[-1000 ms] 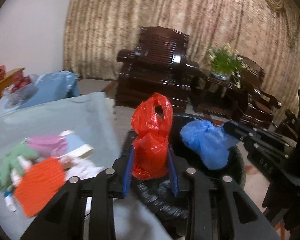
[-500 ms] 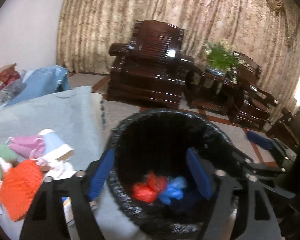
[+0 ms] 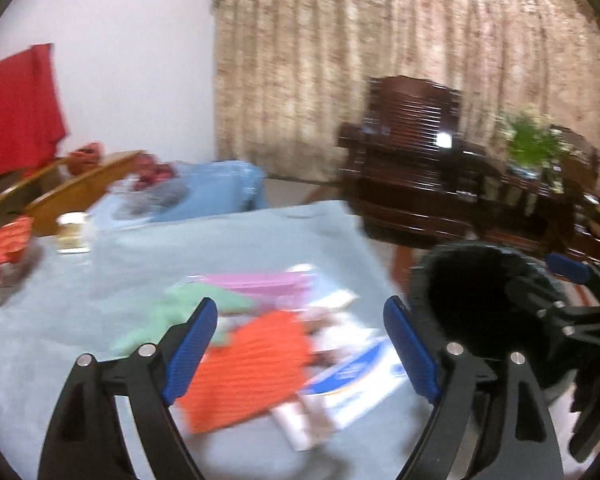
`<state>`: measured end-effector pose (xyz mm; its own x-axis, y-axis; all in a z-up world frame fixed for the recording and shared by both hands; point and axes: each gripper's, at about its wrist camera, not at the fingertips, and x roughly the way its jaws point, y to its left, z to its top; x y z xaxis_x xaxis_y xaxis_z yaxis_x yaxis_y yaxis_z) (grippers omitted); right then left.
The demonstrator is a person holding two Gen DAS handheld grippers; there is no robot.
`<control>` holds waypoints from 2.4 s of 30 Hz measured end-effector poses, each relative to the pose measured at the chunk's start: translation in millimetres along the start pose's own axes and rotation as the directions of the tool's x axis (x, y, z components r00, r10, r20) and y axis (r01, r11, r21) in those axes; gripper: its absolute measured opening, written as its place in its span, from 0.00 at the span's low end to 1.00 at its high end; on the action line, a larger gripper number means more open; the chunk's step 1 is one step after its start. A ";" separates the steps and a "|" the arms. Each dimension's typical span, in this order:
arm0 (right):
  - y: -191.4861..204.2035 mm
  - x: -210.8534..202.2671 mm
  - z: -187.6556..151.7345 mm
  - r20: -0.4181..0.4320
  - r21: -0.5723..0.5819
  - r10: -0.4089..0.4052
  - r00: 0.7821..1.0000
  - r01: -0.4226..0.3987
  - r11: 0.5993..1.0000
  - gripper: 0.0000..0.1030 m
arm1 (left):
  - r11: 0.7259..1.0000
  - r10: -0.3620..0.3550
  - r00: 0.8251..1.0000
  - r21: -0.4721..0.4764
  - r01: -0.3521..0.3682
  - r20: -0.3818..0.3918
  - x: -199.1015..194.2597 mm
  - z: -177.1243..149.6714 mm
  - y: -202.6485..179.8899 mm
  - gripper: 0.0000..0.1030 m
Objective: Collect trash
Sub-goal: 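Carry both bags over the black bin and open both grippers to drop them, then grasp the blue hand-cream tube with the left gripper while the right gripper grasps the orange net, then lift the tube and orange net over the bin and release both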
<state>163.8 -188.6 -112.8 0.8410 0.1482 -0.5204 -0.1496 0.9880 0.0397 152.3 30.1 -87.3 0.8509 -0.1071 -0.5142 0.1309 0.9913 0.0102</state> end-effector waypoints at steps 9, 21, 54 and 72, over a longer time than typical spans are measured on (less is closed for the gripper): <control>63.3 28.8 0.3 -0.032 -0.032 0.102 0.994 -0.103 0.994 0.92 | 0.981 0.176 0.983 -0.076 -0.179 -0.049 -5.6 -33.4 87.8 0.81; 112.8 56.2 -17.6 -0.095 -0.101 0.147 0.985 -0.157 0.983 0.92 | 0.963 0.209 0.959 -0.130 -0.236 -0.193 28.3 -85.9 119.7 0.80; 163.6 108.5 -35.6 -0.267 -0.155 0.275 0.924 -0.323 0.934 0.45 | 0.944 0.110 0.920 -0.251 -0.216 -0.376 57.0 -110.5 157.7 0.37; 163.0 62.3 -15.4 -0.192 -0.175 0.347 0.918 -0.380 0.908 0.10 | 0.943 0.133 0.951 -0.261 -0.208 -0.280 1.1 -91.7 153.7 0.37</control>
<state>183.9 -19.1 -151.9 0.6204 0.4700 -0.6278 -0.5461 0.8335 0.0844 126.7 189.4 -164.9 0.6842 0.0509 -0.7275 -0.1865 0.9766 -0.1071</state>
